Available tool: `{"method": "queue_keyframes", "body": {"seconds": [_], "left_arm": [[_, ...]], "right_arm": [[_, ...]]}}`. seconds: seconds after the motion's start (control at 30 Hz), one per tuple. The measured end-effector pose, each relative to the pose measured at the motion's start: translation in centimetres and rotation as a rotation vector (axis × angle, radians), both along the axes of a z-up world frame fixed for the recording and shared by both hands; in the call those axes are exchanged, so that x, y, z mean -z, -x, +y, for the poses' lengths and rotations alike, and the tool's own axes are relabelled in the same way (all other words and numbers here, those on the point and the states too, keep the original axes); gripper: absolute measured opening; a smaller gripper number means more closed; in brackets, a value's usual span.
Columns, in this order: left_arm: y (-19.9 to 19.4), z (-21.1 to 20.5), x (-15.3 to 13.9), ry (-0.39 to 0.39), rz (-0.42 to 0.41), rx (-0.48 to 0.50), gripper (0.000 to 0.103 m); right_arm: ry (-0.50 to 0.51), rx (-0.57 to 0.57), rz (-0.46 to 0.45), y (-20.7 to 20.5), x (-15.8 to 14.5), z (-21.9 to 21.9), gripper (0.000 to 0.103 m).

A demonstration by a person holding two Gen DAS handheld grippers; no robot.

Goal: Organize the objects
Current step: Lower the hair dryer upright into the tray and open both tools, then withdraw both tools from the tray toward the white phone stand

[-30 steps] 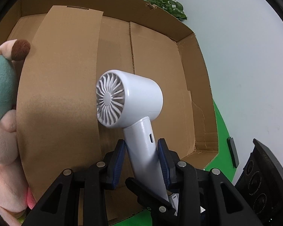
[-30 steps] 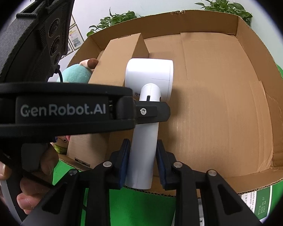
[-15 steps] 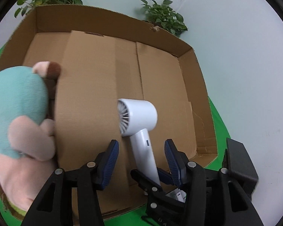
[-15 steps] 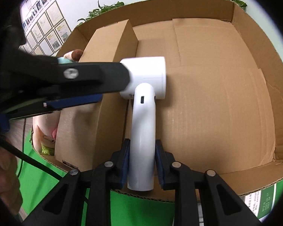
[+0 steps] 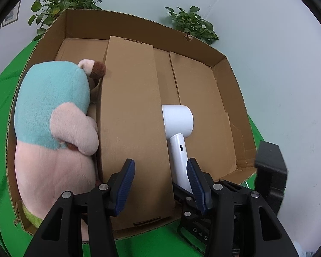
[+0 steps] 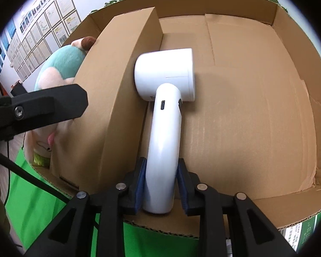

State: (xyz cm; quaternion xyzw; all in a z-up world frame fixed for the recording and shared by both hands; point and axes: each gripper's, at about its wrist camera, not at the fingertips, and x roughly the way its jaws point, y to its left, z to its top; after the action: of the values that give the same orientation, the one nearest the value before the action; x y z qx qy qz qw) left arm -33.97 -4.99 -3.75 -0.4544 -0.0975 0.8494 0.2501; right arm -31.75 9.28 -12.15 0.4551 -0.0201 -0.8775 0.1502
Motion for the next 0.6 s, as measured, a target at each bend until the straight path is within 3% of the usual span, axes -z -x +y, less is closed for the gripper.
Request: {"method": "queue_keyframes", "body": {"seconds": [0.07,0.13,0.17,0.2,0.27,0.33,0.43,0.6], "left_arm": [[-0.4,-0.1,0.1,0.008,0.006,-0.007,0.049],[-1.2,0.0,-0.2,0.053,0.039,-0.034,0.049],[-1.7,0.1,-0.4,0.075,0.064,-0.042,0.049],[-2.8,-0.1,-0.8,0.096,0.097,-0.049,0.049],[-5.0,-0.3,-2.0,0.125,0.172,-0.062,0.056],[-7.0,0.5,-3.1,0.158,0.267,-0.091,0.082],[-11.0,0.9,-4.7,0.204,0.411,-0.174,0.099],[-15.5,2.3,-5.2,0.248,0.494,-0.229,0.102]], "right_arm": [[-0.005,0.006,0.024,-1.5,-0.4,-0.1,0.037],[-0.004,0.009,0.085,-2.7,-1.4,0.7,0.061],[-0.005,0.007,0.127,-3.5,-2.1,1.3,0.08],[-0.012,0.01,0.166,-3.9,-2.7,2.0,0.085],[-0.028,0.021,0.213,-4.5,-3.3,3.6,0.087],[-0.022,0.02,0.232,-5.8,-3.8,4.3,0.094],[-0.028,0.017,0.226,-7.0,-3.9,5.2,0.099],[-0.024,0.055,0.281,-9.5,-4.6,5.6,0.099]]}}
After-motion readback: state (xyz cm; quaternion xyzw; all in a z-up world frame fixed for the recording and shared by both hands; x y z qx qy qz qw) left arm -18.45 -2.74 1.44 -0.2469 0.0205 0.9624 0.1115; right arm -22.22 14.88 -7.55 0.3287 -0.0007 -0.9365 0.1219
